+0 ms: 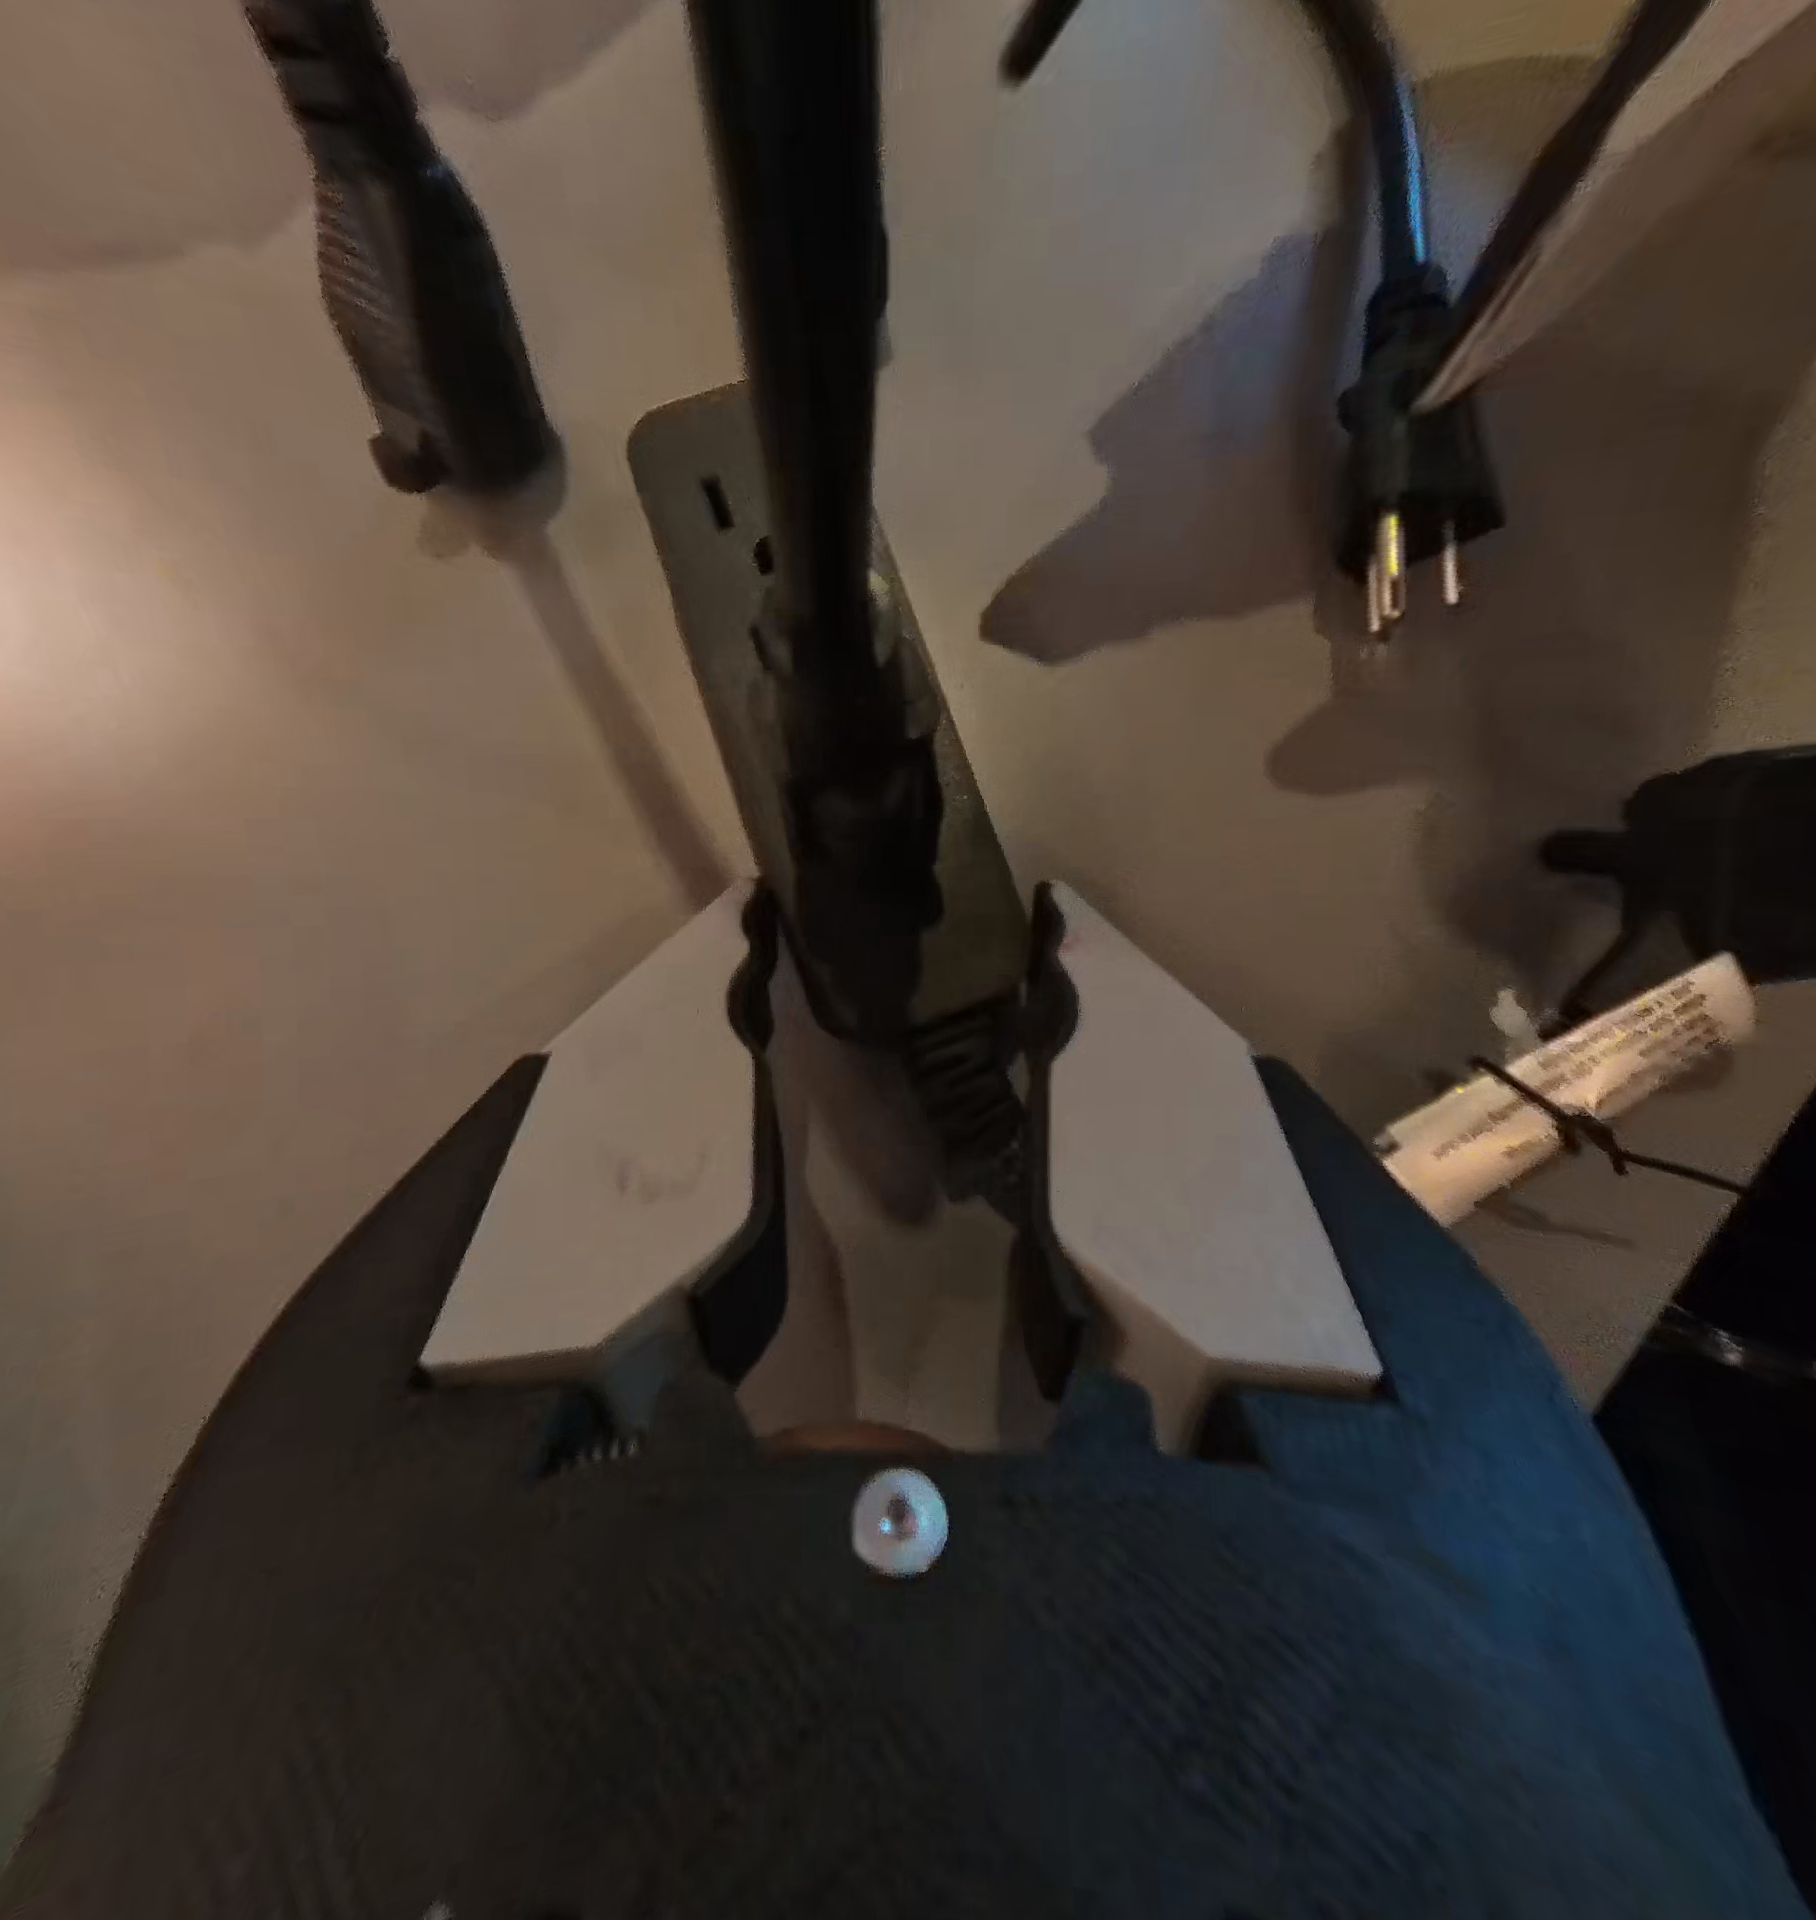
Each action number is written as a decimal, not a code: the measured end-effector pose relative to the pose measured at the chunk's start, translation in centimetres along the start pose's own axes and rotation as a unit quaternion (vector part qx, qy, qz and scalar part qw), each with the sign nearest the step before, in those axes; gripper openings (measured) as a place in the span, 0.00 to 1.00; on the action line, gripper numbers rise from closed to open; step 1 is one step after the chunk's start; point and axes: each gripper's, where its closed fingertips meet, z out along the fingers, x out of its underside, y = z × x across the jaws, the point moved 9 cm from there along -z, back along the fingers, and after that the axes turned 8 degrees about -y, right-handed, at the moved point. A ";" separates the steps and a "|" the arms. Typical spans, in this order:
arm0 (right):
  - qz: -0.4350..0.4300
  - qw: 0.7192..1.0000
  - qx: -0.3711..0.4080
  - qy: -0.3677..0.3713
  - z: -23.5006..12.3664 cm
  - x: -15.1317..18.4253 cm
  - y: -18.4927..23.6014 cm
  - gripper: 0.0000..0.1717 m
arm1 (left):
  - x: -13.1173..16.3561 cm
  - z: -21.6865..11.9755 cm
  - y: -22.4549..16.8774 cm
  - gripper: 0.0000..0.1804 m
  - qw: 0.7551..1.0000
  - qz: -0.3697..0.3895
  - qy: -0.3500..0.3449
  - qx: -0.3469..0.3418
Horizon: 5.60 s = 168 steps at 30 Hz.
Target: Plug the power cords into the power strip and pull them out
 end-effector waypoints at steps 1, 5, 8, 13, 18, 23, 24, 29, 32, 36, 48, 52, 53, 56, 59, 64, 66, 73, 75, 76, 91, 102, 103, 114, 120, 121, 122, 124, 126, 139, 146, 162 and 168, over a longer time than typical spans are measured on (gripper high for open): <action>0.007 1.000 -0.002 0.005 0.3 0.5 -0.2 0.36 | -0.2 0.2 0.1 0.26 1.000 0.006 0.001 0.011; 0.014 0.999 0.018 0.033 0.7 2.2 -0.8 0.43 | -1.0 1.0 0.3 0.25 0.992 -0.018 -0.017 0.125; 0.031 0.999 0.016 0.031 0.8 3.3 -0.9 0.51 | -2.0 1.3 0.5 0.25 0.977 -0.036 -0.045 0.205; 0.076 0.997 -0.021 0.011 1.1 3.9 -1.0 0.53 | -4.2 1.2 0.0 0.25 0.946 0.004 -0.072 0.315; 0.167 0.963 -0.170 -0.122 -0.3 2.0 -0.3 0.47 | -5.0 2.0 0.2 0.25 0.936 0.066 -0.040 0.342; 0.260 0.942 -0.175 -0.124 0.3 2.4 -1.9 0.29 | -4.9 3.7 0.9 0.25 0.916 0.055 -0.068 0.391; 0.266 0.941 -0.174 -0.120 0.4 2.5 -1.9 0.28 | -4.9 3.9 1.0 0.25 0.915 0.056 -0.073 0.393; 0.228 0.966 -0.103 -0.058 -0.9 3.2 -2.6 0.43 | -4.7 3.2 1.6 0.25 0.917 0.081 -0.085 0.382; 0.220 0.969 -0.098 -0.060 -0.5 2.8 -2.4 0.44 | -4.2 2.8 2.5 0.25 0.919 0.060 -0.099 0.377; 0.214 0.974 -0.079 -0.017 1.4 2.8 -2.0 0.32 | -4.4 2.7 2.3 0.25 0.921 0.076 -0.104 0.367; 0.229 0.971 -0.048 -0.049 -0.8 2.8 -3.1 0.28 | -6.1 -1.1 7.5 0.23 0.926 -0.033 -0.274 0.258; 0.249 0.964 -0.018 -0.092 -2.5 2.7 -4.1 0.28 | -6.0 -1.5 7.5 0.25 0.930 -0.019 -0.280 0.238; 0.257 0.961 -0.003 -0.101 -2.8 2.8 -4.4 0.28 | -6.2 -1.7 7.2 0.25 0.928 -0.008 -0.289 0.235; 0.276 0.952 0.038 -0.130 -3.6 3.0 -5.3 0.28 | -6.5 -1.9 6.3 0.22 0.932 0.024 -0.292 0.213; 0.264 0.951 0.025 -0.157 -3.7 2.2 -5.0 0.28 | -6.3 -0.3 5.6 0.24 0.955 0.040 -0.232 0.180; 0.228 0.963 0.005 -0.143 -2.3 1.2 -3.9 0.28 | -5.6 2.0 4.5 0.25 0.966 0.063 -0.150 0.200; 0.223 0.965 0.017 -0.135 -1.8 1.4 -3.9 0.28 | -5.1 2.4 4.5 0.16 0.965 0.054 -0.138 0.216; 0.207 0.968 0.047 -0.133 -1.4 1.5 -4.3 0.27 | -5.0 1.9 4.8 0.22 0.959 0.025 -0.148 0.241; 0.208 0.967 0.055 -0.136 -1.7 1.7 -4.5 0.27 | -5.2 1.1 5.2 0.24 0.952 0.011 -0.172 0.252; 0.212 0.965 0.051 -0.144 -1.8 1.8 -4.5 0.28 | -5.3 1.0 5.2 0.24 0.950 0.008 -0.180 0.254; 0.144 0.984 -0.036 -0.101 2.1 1.1 -1.4 0.28 | -4.2 3.8 1.3 0.26 0.947 0.092 -0.081 0.297; 0.069 0.997 -0.008 0.018 -2.8 2.2 -0.4 0.34 | -3.1 3.9 4.6 0.25 0.974 0.076 -0.046 0.210; 0.068 0.998 -0.014 0.015 -3.4 2.2 0.1 0.34 | -2.9 3.9 4.9 0.26 0.976 0.076 -0.039 0.201; 0.036 0.991 0.015 0.125 -3.3 5.3 4.2 0.27 | -2.9 4.1 4.1 0.26 0.972 0.110 -0.036 0.203; 0.031 0.992 0.016 0.125 -1.9 5.2 4.4 0.14 | -3.0 4.3 3.8 0.26 0.974 0.119 -0.039 0.190; 0.027 0.992 0.015 0.124 -1.9 5.0 4.4 0.14 | -3.0 4.3 3.8 0.26 0.974 0.121 -0.039 0.189; 0.030 0.993 0.016 0.113 -2.0 4.8 4.5 0.14 | -3.0 4.3 3.8 0.26 0.973 0.124 -0.039 0.189; 0.051 0.996 0.017 0.073 -2.6 4.3 4.3 0.13 | -3.0 4.3 3.7 0.26 0.973 0.130 -0.039 0.187; 0.077 0.996 0.023 0.027 -3.5 3.8 3.9 0.13 | -3.0 4.3 3.5 0.26 0.972 0.129 -0.039 0.194; 0.157 0.947 0.248 -0.131 -10.3 3.8 -0.4 0.12 | -2.9 4.1 1.7 0.26 0.953 0.138 -0.034 0.267; 0.104 0.950 0.291 -0.052 -7.8 2.7 -3.0 0.09 | -3.6 4.9 -0.4 0.26 0.942 0.166 -0.034 0.291; 0.061 0.987 0.144 0.027 1.1 -1.0 -6.6 0.07 | -3.1 4.2 -0.2 0.35 0.941 0.182 -0.036 0.283; 0.054 0.994 0.095 0.012 -2.0 -0.2 -4.7 0.07 | -3.3 1.0 2.4 0.32 0.940 0.161 -0.083 0.288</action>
